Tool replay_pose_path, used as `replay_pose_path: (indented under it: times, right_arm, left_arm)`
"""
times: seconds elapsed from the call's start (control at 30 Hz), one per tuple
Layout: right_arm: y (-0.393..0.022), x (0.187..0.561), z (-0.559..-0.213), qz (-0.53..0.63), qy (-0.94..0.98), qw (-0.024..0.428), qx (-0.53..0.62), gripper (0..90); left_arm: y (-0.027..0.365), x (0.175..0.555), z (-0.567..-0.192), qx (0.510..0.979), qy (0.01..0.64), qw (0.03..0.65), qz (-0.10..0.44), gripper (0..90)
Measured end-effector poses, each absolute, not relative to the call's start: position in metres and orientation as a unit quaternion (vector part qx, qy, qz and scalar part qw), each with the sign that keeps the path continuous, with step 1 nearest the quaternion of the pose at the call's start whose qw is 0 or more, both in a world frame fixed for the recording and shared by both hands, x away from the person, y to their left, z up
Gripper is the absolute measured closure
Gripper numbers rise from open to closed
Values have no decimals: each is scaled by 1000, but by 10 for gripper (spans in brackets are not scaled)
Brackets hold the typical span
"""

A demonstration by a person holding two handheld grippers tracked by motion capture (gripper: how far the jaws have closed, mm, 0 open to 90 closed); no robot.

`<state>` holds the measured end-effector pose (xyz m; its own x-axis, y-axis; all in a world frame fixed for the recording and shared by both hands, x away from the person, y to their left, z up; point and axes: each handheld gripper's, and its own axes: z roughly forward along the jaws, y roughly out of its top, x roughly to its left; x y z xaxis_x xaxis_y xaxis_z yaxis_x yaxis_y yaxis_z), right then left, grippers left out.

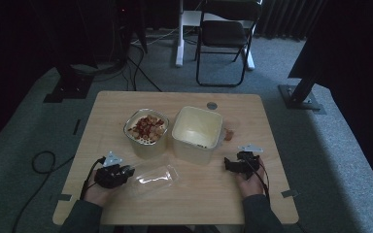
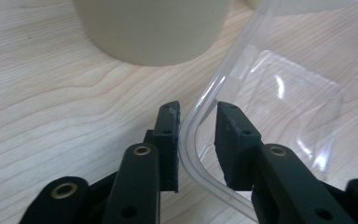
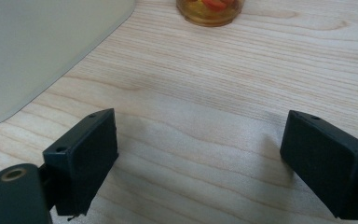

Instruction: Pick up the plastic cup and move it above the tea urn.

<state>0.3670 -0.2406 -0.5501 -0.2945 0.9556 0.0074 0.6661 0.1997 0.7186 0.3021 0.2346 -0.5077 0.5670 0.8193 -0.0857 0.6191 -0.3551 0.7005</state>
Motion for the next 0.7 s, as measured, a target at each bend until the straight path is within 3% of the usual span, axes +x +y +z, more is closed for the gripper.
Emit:
replay_pose_path:
  times: [0.23,0.7]
  right_arm:
    - [-241,367,-550,316,740,229,548,105]
    - [-241,367,-550,315,740,229,548,105]
  left_arm:
    - [247,304,-489,795,433,404,128,779]
    - [249,297,-452,789,390,452,147,784]
